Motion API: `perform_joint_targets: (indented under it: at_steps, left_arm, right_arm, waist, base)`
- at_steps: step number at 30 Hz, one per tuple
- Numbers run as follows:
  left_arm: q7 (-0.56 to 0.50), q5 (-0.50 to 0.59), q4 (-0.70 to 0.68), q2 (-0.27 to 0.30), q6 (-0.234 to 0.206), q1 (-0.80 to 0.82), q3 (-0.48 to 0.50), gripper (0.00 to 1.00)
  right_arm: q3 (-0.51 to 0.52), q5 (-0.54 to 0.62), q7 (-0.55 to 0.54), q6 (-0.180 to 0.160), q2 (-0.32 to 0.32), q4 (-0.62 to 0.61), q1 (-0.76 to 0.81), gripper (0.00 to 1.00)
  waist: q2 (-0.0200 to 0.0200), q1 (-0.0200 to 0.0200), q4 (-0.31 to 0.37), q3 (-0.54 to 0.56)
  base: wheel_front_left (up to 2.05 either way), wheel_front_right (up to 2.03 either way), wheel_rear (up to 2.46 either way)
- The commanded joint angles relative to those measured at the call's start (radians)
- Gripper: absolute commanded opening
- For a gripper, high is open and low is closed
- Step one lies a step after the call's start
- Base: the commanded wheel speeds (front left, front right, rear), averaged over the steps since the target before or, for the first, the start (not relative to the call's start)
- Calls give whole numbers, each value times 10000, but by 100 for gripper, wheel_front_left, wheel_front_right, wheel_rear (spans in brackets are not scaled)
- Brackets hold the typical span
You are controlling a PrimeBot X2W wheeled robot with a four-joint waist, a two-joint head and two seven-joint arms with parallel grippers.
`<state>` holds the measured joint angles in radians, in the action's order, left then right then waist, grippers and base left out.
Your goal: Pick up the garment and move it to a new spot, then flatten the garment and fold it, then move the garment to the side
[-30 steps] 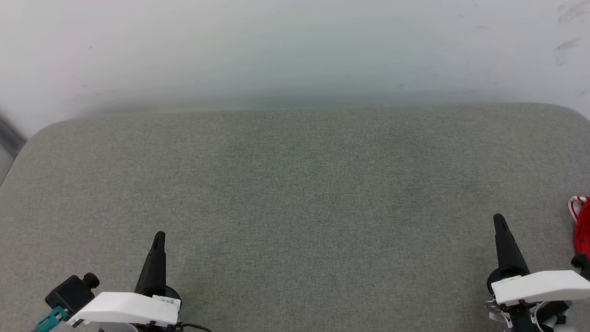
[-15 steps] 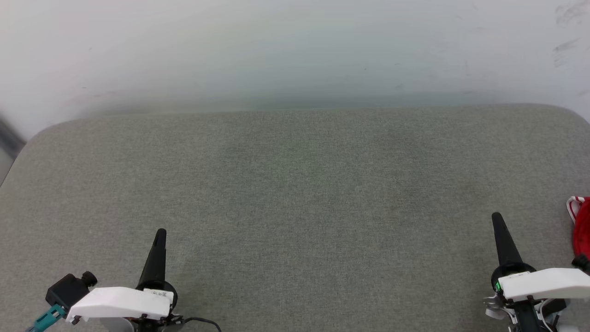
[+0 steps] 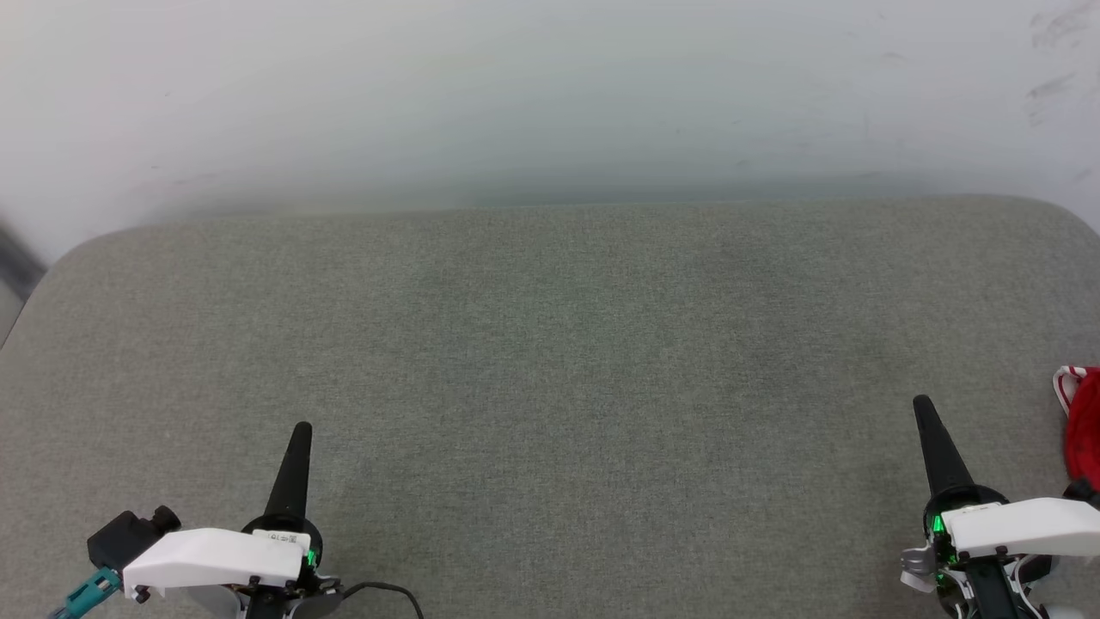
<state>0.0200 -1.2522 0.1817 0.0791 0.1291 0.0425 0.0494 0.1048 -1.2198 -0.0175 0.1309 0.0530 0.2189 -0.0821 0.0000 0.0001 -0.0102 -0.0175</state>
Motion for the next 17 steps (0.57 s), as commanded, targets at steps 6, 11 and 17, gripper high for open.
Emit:
perform_joint_targets:
  at_steps: [6,11,17]
  left_arm:
    - [-174,-651,58,33,17,267,73,0]
    - [-287,-1095,135,26,18,340,102,0]
    - [-432,-1597,228,15,20,379,132,0]
  right_arm:
    - [30,-666,-160,-2,-24,-6,-199,0]
    - [40,-1106,-274,-2,-27,31,-226,0]
    - [50,-1620,-395,-2,-30,76,-243,0]
  waist:
    - [0,-1,12,17]
    - [0,-1,22,31]
    - [0,-1,35,49]
  base:
    - [0,0,0]
    - [0,0,0]
    - [0,0,0]
